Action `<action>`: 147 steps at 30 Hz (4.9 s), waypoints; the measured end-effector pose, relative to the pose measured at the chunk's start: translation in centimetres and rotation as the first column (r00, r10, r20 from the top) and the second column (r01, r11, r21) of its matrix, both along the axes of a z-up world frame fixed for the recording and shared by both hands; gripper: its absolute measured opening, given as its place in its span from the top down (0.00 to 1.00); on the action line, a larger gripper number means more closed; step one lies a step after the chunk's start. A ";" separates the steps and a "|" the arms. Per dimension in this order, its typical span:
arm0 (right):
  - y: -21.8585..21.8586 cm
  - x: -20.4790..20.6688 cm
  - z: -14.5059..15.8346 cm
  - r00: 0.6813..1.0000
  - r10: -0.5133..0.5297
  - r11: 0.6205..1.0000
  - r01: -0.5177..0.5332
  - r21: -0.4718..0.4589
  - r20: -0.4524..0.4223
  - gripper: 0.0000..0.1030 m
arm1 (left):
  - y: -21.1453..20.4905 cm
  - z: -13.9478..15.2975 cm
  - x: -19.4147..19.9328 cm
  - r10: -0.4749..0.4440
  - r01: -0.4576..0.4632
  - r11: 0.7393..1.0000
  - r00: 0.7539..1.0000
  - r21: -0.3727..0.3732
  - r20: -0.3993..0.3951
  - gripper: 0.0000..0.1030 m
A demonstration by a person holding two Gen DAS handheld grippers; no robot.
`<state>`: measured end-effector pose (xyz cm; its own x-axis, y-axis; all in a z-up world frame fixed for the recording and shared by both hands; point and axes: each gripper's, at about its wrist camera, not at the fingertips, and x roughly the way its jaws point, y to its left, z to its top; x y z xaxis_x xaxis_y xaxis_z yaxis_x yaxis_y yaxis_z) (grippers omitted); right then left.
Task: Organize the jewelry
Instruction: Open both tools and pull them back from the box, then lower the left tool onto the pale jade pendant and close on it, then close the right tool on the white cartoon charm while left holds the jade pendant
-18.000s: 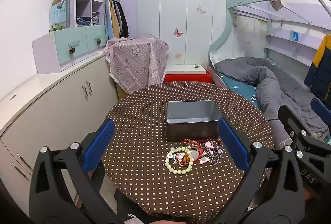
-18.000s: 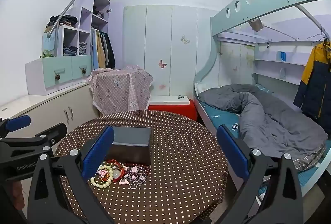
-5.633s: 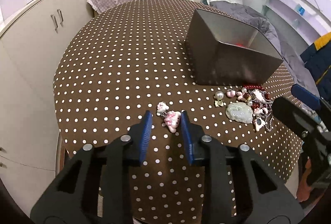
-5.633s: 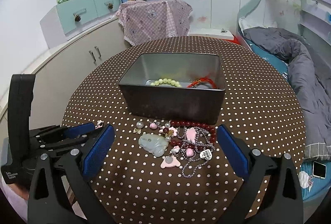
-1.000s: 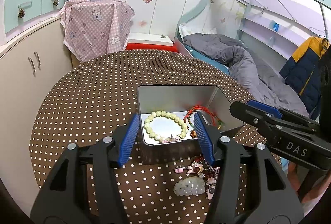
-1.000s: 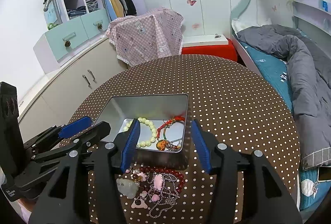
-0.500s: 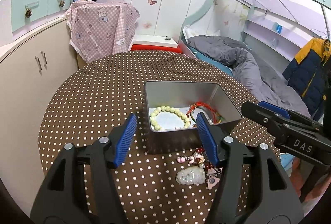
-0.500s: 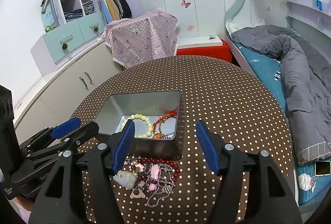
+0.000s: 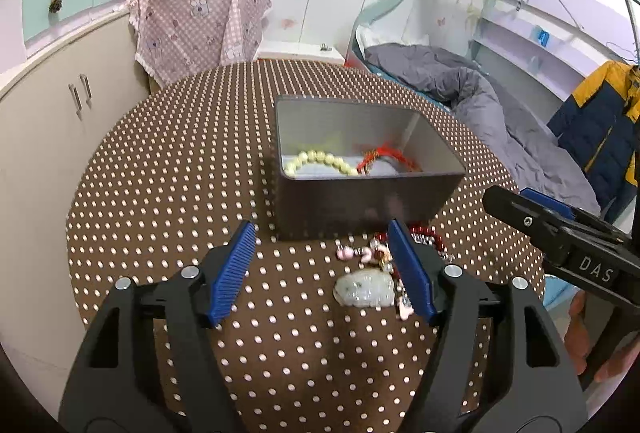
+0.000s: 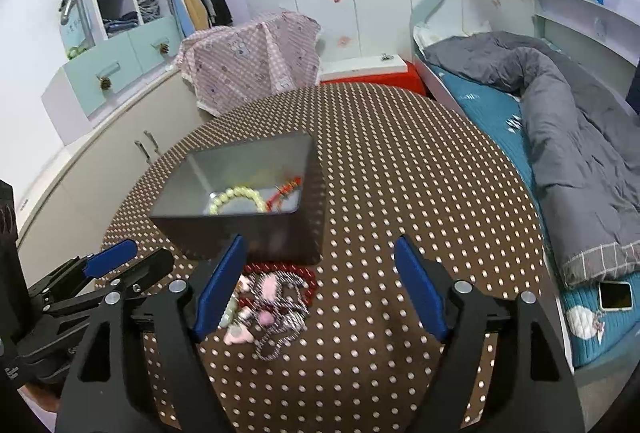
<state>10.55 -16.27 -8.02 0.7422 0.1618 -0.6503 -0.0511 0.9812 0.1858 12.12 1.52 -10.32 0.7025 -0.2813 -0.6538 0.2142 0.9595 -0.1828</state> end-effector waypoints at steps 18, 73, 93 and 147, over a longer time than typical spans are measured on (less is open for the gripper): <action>-1.3 -0.4 -3.2 0.994 -0.046 0.999 0.046 -0.010 -0.095 0.18 | -2.6 -3.5 1.1 -0.012 0.017 0.999 0.994 0.038 -0.111 0.29; 2.3 -1.8 -3.2 0.987 0.144 0.990 -0.144 -0.004 -0.070 0.18 | 0.5 -3.8 -2.0 -0.041 0.041 0.999 0.999 0.011 -0.035 0.79; 0.4 -2.4 -3.6 0.993 0.077 0.997 -0.077 0.006 -0.084 0.19 | -2.3 -4.6 -2.1 -0.194 0.187 0.970 0.981 0.154 0.028 0.53; 6.0 -2.0 -4.5 0.963 0.267 0.962 -0.268 -0.059 -0.027 0.79 | 1.5 -4.6 -4.4 -0.101 0.101 0.995 0.991 0.000 0.090 0.58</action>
